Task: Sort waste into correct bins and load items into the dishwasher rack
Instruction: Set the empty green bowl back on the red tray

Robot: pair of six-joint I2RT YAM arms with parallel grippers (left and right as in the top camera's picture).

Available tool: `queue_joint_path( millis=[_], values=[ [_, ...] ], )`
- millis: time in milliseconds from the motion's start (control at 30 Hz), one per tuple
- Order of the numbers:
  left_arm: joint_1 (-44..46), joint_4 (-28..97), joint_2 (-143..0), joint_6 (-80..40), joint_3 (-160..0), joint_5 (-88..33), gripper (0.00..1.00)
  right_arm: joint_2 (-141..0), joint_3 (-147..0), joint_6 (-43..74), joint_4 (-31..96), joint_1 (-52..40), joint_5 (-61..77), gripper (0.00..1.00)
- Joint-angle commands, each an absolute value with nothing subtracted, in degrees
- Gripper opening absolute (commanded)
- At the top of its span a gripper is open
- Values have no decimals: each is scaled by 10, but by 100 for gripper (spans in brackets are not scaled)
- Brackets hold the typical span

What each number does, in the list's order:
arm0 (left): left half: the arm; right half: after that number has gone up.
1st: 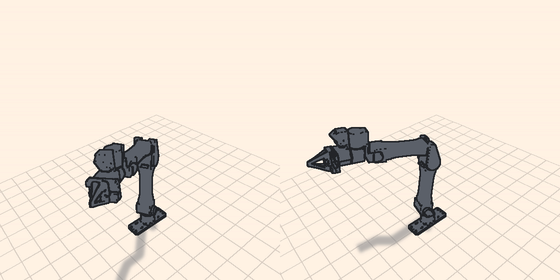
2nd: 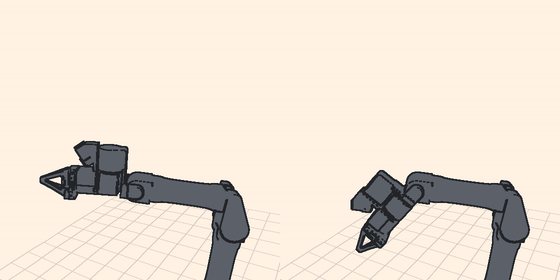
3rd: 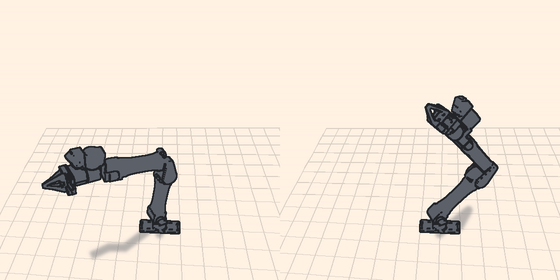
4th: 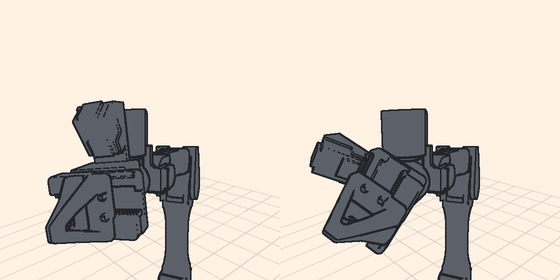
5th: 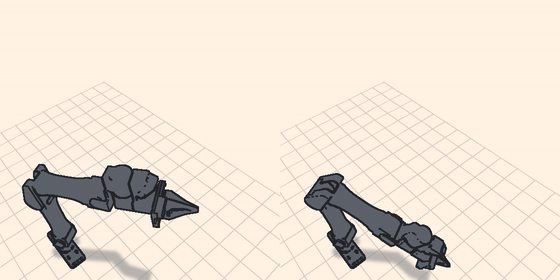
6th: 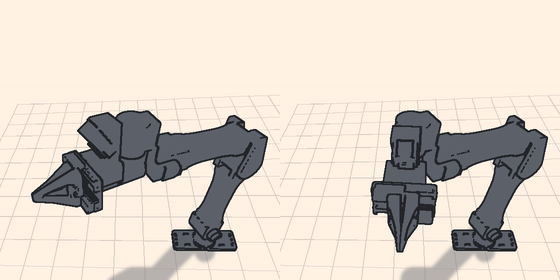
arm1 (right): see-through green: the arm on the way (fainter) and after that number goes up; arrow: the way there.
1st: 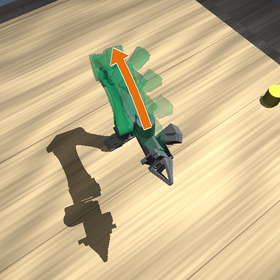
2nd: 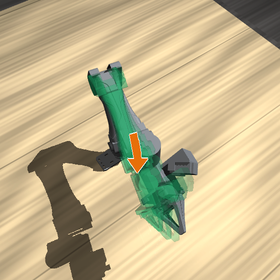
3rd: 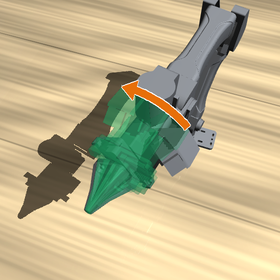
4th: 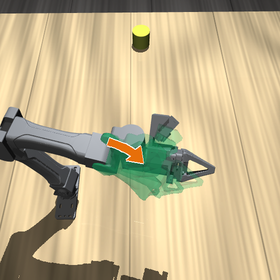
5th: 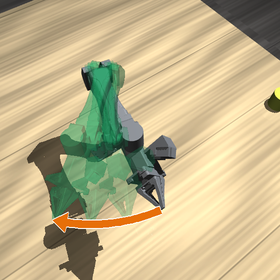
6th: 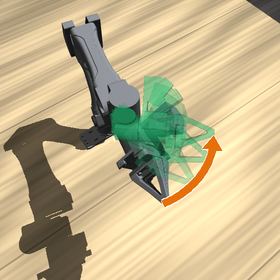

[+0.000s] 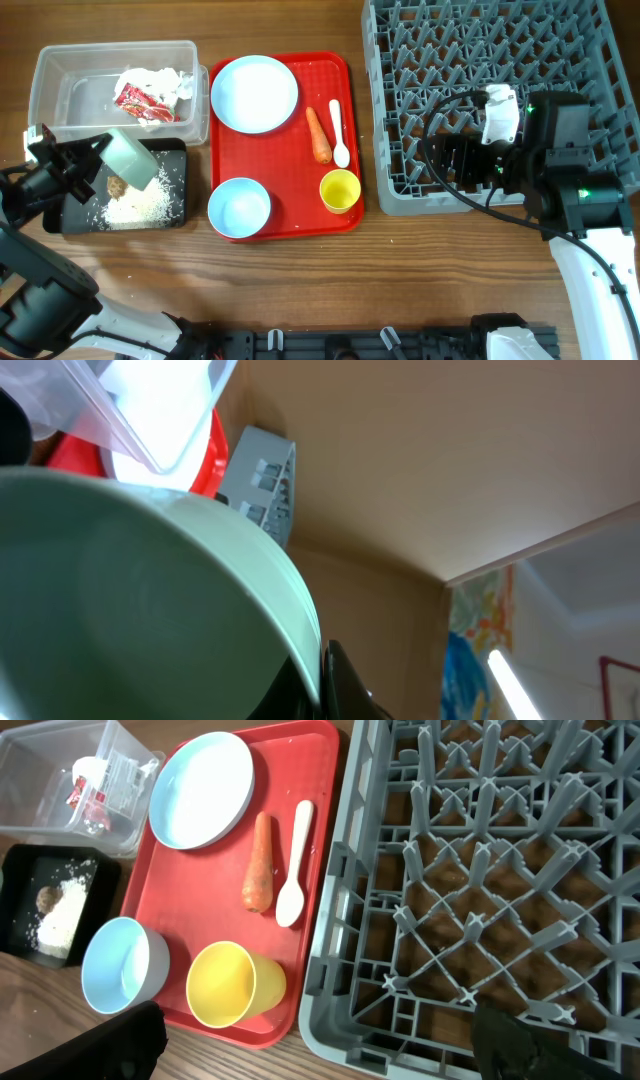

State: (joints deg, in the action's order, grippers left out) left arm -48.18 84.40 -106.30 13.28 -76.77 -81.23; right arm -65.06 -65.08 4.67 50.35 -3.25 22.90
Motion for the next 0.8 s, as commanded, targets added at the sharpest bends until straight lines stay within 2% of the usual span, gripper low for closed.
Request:
queue_joint_path(
  millis=[0, 67, 200, 267, 333, 400, 467, 533, 633, 700, 767],
  values=[
    [-484, 891, -1051, 207, -767, -849, 4, -654, -661, 46, 502, -34, 225, 100],
    [-453, 935, -1021, 312, -767, -876, 4, -654, -661, 47, 502, -34, 225, 100],
    [-281, 888, -983, 370, -767, -876, 4, -654, -661, 46, 501, -34, 225, 100],
    [-181, 804, -984, 323, -767, -875, 4, -654, -661, 47, 503, -34, 225, 100],
    [-92, 668, -984, 192, -767, -842, 4, -654, -661, 48, 502, -34, 226, 100],
    [-3, 500, -983, -43, -767, -688, 4, -654, -661, 51, 503, -34, 225, 100],
    [66, 399, -983, -175, -767, -491, 4, -654, -661, 51, 509, -34, 225, 100],
    [120, 384, -984, -212, -767, -259, 4, -654, -661, 51, 512, -34, 225, 100],
    [190, 427, -992, -230, -767, 50, 4, -654, -661, 51, 521, -34, 225, 100],
    [209, 442, -1012, -230, -767, 119, 4, -654, -661, 51, 521, -34, 225, 100],
    [208, 459, -1038, -230, -767, 122, 4, -654, -661, 51, 525, -34, 225, 100]
  ],
)
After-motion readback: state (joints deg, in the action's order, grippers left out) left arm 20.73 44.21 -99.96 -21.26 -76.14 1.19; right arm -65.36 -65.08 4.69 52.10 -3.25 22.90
